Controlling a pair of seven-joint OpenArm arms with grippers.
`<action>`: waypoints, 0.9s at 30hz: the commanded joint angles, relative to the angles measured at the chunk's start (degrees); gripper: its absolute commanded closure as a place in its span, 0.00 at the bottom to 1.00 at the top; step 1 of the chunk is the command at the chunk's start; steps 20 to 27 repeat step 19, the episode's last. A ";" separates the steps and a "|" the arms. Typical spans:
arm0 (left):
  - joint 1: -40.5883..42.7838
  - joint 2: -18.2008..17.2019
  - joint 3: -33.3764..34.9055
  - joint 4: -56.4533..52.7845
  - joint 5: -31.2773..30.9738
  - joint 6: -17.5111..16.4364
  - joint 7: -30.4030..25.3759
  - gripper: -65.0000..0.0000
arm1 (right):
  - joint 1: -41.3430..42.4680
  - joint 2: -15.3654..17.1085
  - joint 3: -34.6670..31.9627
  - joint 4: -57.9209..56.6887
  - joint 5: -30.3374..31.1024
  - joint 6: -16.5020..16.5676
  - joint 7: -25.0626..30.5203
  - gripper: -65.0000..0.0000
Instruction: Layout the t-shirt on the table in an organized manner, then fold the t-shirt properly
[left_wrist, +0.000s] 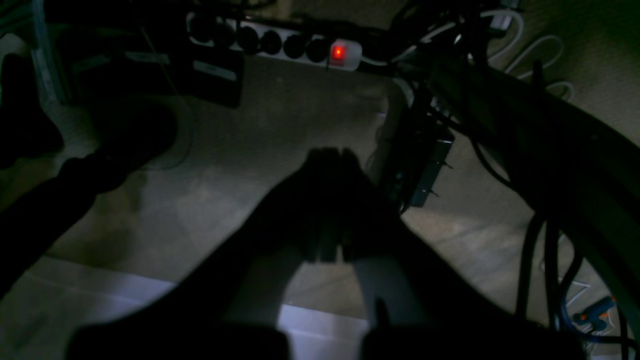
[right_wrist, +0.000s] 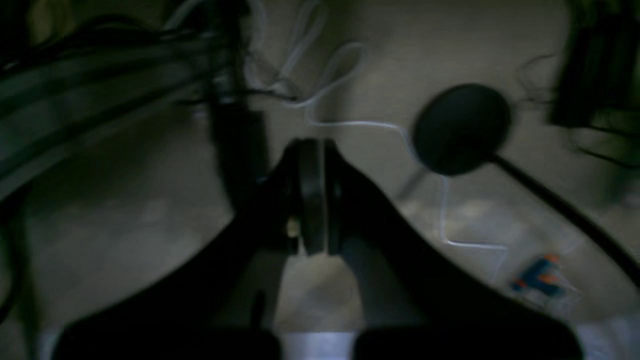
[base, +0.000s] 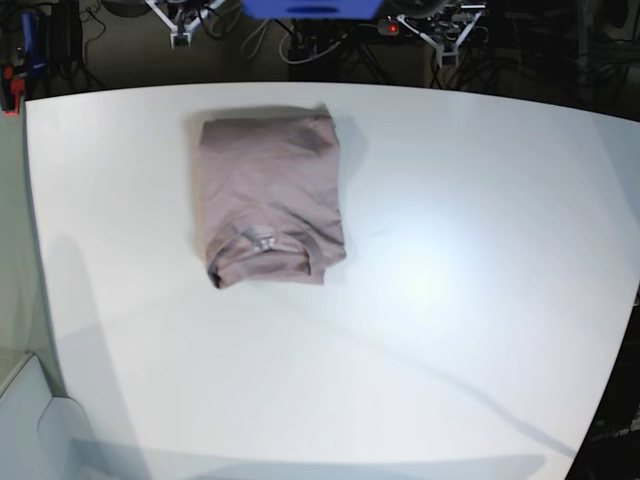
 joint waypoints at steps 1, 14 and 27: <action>0.18 -0.56 0.05 0.09 -0.03 0.71 -0.26 1.00 | 0.00 -0.60 0.05 0.21 0.04 -2.27 0.62 1.00; 0.18 -1.26 0.14 0.18 4.89 0.71 -0.43 1.00 | 0.87 -5.08 0.31 0.21 0.13 -7.63 0.80 1.00; 0.27 -1.18 -0.03 2.12 6.12 0.63 -0.43 1.00 | 1.05 -4.73 0.22 0.21 0.13 -7.63 0.71 1.00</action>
